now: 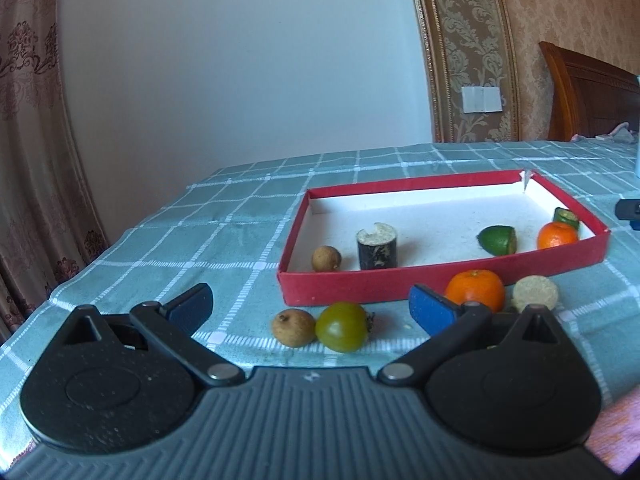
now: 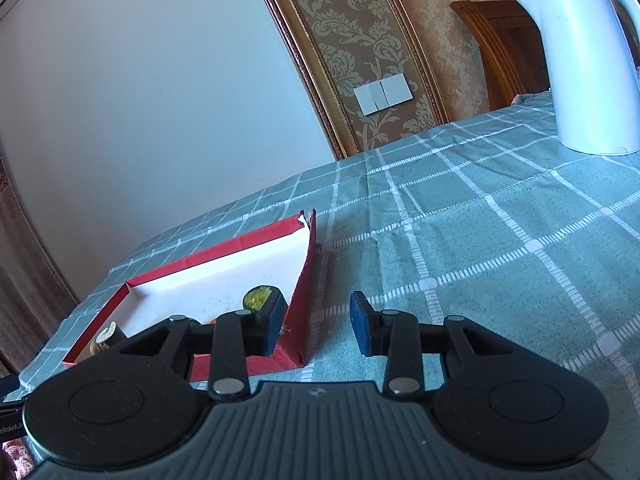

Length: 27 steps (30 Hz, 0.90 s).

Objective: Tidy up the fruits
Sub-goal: 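Reach the left gripper to the green tomato and close on it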

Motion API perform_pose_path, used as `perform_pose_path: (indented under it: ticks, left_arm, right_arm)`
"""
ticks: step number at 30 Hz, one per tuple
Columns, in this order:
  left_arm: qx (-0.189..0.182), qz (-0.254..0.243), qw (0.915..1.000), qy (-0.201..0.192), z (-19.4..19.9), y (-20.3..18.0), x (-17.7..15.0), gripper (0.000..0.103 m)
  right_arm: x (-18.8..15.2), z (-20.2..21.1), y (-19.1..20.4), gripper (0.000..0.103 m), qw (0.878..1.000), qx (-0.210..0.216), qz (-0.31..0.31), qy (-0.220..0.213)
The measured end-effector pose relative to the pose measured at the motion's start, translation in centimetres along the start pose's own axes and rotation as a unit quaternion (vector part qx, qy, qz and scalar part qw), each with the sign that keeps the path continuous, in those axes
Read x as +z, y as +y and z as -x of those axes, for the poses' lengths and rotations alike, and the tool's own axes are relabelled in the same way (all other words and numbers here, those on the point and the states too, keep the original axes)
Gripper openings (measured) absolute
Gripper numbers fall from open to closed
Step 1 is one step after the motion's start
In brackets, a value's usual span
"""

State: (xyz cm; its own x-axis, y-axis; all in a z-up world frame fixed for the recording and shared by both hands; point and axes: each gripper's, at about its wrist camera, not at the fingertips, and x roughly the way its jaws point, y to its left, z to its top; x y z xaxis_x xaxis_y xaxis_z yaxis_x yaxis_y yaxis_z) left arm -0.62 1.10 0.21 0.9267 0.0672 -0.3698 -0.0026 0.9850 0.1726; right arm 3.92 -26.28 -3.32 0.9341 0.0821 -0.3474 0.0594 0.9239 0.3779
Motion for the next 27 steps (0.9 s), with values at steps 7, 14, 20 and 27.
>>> perform_pose_path:
  ticks: [7,14,20,27]
  left_arm:
    - [-0.062,-0.022,0.9977,0.015,2.0,-2.4,0.5,0.103]
    - [-0.095,-0.038,0.994,0.039,1.9,-4.6,-0.5,0.101]
    - [-0.115,-0.038,0.9916,0.047,1.7,-5.5,-0.4,0.091]
    - [-0.117,-0.036,0.9911,0.051,1.4,-5.4,-0.5,0.09]
  right_arm:
    - [0.0,0.0,-0.1,0.035,1.0,0.001,-0.001,0.0]
    - [0.0,0.1,-0.1,0.035,1.0,0.001,-0.001,-0.001]
    - [0.0,0.1,-0.1,0.035,1.0,0.001,-0.001,0.0]
    - [0.0,0.0,-0.2,0.035,1.0,0.001,-0.001,0.001]
